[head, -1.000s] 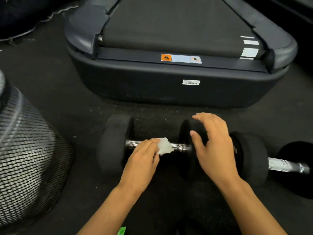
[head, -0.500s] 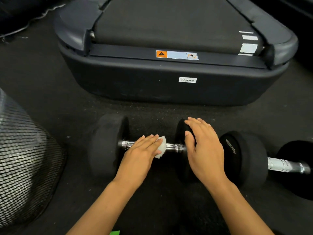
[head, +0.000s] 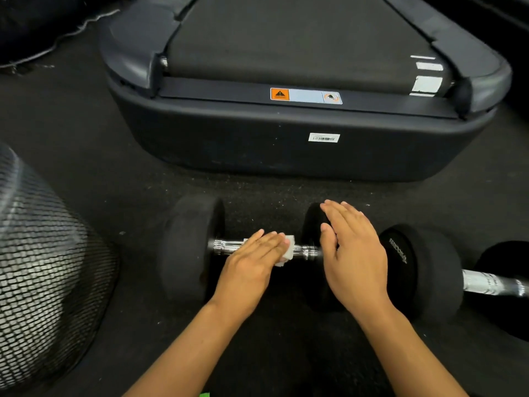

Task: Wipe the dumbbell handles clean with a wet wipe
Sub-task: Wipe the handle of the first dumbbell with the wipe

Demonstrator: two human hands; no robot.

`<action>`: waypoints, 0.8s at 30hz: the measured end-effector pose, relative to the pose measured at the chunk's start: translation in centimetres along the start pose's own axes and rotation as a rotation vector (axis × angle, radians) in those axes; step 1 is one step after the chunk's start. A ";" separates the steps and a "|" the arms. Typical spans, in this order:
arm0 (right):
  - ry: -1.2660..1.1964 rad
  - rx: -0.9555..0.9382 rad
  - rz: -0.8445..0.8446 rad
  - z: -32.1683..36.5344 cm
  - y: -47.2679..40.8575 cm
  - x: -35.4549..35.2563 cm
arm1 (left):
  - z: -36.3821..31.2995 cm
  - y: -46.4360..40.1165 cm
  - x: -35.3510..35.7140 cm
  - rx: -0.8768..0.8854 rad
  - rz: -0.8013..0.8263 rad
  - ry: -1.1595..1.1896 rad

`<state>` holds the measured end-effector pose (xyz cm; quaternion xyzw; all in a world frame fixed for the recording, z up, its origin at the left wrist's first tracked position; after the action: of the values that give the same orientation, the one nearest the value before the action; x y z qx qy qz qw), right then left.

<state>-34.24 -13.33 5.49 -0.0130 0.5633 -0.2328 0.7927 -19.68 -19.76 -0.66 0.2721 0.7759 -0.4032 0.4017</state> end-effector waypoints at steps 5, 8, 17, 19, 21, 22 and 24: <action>0.018 0.004 0.042 -0.1 0.0 -0.1 | -0.3 0.3 0.2 -0.068 -0.013 0.049; 0.051 -0.009 0.046 -0.1 0.3 -0.1 | -0.3 0.6 0.4 -0.022 -0.037 0.029; 0.108 -0.001 0.052 0.0 0.5 0.0 | 0.1 -8.4 -2.1 -0.437 0.740 0.244; 0.110 0.002 0.050 0.0 0.5 0.1 | -0.3 -8.9 -2.1 -0.417 0.774 0.272; 0.112 0.001 0.044 0.0 0.5 0.1 | -1.0 -7.7 -1.9 -0.366 0.692 0.196; 0.113 0.000 0.041 0.0 0.4 0.1 | -1.3 -6.8 -1.9 -0.339 0.619 0.166; 0.112 -0.002 0.041 0.0 0.3 0.1 | -1.4 -5.6 -2.1 -0.311 0.535 0.225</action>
<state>-34.15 -13.12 5.35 0.0108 0.6073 -0.2164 0.7643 -23.32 -21.74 3.88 0.4448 0.7686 -0.1274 0.4418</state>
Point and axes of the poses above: each hand's wrist, its own y-axis away from the middle knuckle, its own x-axis out of the palm, z = x × y, the point moved 1 cm from there along -y, towards the middle knuckle, and after that the axes turned 8 degrees about z, right-handed, at the moved point
